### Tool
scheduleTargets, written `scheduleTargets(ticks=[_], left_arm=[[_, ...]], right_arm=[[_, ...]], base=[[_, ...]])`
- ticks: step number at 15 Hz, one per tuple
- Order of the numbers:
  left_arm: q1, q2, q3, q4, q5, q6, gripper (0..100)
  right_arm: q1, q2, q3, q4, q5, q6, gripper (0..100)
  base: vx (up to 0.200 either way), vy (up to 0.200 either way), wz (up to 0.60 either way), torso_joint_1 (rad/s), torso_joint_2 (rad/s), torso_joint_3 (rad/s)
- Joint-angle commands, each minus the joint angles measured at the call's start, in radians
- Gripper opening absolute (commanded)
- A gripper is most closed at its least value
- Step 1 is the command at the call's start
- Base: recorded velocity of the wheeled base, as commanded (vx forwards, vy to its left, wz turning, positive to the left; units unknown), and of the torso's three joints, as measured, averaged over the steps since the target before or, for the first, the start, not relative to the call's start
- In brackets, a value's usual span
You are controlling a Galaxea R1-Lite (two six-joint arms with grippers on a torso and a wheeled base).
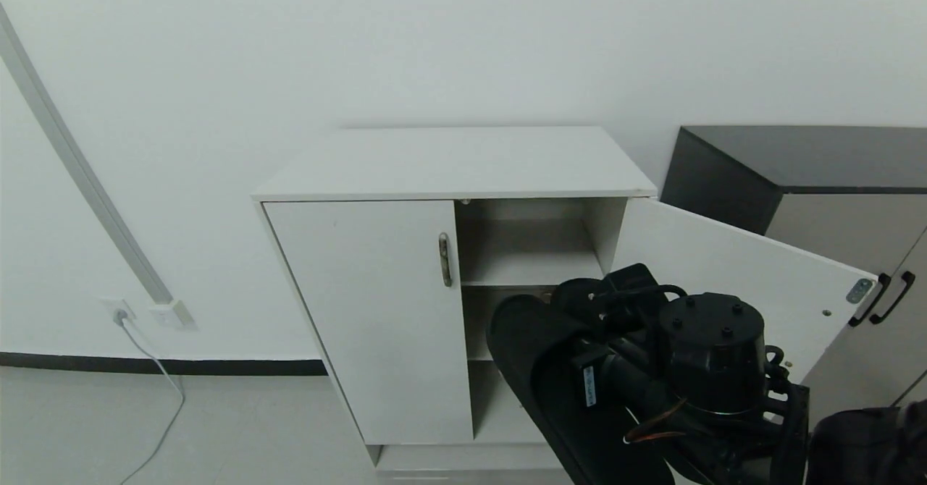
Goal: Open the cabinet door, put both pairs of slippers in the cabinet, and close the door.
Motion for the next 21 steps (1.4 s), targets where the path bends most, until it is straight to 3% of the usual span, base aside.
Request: scheduleTargets(ticks=[1, 17, 21], left_arm=[[0.0, 0.001, 0.0, 0.0, 0.0, 0.0, 0], [0.0, 0.001, 0.0, 0.0, 0.0, 0.0, 0], [0.0, 0.001, 0.0, 0.0, 0.0, 0.0, 0]], right_arm=[[0.002, 0.002, 0.002, -0.001, 0.0, 0.0, 0], [0.022, 0.012, 0.0, -0.001, -0.004, -0.002, 0], [0.022, 0.012, -0.001, -0.001, -0.006, -0.002, 0]], base=[[0.0, 0.0, 0.0, -0.178, 0.5, 0.315], [0.0, 0.0, 0.0, -0.105, 0.46, 0.346], [0.0, 0.0, 0.0, -0.004, 0.1, 0.085]])
